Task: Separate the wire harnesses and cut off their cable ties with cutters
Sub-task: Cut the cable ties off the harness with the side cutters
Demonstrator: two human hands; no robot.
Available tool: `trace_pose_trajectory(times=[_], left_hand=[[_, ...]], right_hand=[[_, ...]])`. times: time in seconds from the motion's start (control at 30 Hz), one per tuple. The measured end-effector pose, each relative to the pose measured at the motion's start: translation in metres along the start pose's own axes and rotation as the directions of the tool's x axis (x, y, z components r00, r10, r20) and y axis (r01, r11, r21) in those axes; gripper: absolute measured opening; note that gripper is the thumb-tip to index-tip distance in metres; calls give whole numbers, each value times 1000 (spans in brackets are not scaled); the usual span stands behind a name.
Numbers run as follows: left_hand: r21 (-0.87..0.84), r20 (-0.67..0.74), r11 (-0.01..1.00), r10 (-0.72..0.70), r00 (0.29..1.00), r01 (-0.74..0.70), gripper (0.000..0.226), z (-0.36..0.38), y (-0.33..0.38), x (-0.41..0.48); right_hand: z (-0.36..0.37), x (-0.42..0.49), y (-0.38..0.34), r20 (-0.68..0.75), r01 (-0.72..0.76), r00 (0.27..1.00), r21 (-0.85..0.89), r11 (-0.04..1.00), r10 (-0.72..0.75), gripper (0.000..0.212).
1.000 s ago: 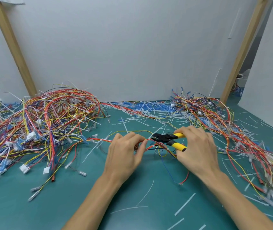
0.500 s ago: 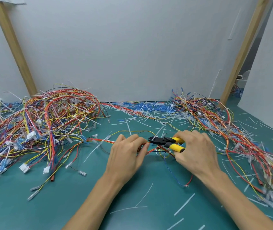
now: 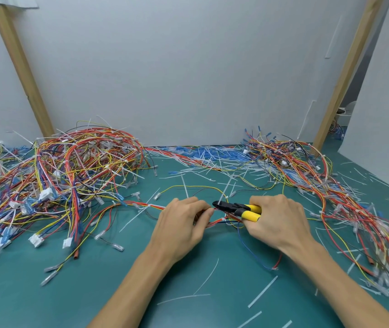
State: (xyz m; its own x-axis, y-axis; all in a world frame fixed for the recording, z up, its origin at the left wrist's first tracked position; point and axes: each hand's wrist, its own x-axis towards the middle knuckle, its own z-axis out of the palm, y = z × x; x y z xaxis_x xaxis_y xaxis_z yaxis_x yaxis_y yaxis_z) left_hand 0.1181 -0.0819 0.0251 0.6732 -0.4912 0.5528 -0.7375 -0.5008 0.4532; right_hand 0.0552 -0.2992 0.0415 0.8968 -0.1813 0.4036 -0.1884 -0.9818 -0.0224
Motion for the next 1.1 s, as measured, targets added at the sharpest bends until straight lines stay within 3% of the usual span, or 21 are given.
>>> trace_pose_trajectory(times=[0.47, 0.63, 0.77, 0.9, 1.0, 1.1], left_hand=[[-19, 63, 1000, -15, 998, 16, 22, -2, -1, -1], [-51, 60, 998, -30, 998, 33, 21, -1, -2, 0], [-72, 44, 997, -26, 999, 29, 22, 1, -4, -1], [-76, 61, 997, -9, 998, 14, 23, 6, -4, -1], [-77, 70, 997, 3, 998, 3, 21, 10, -3, 0], [-93, 101, 996, 18, 995, -9, 23, 9, -2, -1]], right_hand=[[-2, 4, 2, 194, -60, 980, 116, 992, 36, 29], [1, 2, 3, 195, -74, 980, 136, 988, 47, 29], [3, -1, 0, 110, -138, 988, 349, 927, 106, 26], [5, -5, -11, 23, -59, 998, 583, 811, 56, 29], [6, -7, -15, 39, -7, 999, 591, 807, -20, 36], [8, -5, -13, 120, -25, 991, 565, 824, -53, 26]])
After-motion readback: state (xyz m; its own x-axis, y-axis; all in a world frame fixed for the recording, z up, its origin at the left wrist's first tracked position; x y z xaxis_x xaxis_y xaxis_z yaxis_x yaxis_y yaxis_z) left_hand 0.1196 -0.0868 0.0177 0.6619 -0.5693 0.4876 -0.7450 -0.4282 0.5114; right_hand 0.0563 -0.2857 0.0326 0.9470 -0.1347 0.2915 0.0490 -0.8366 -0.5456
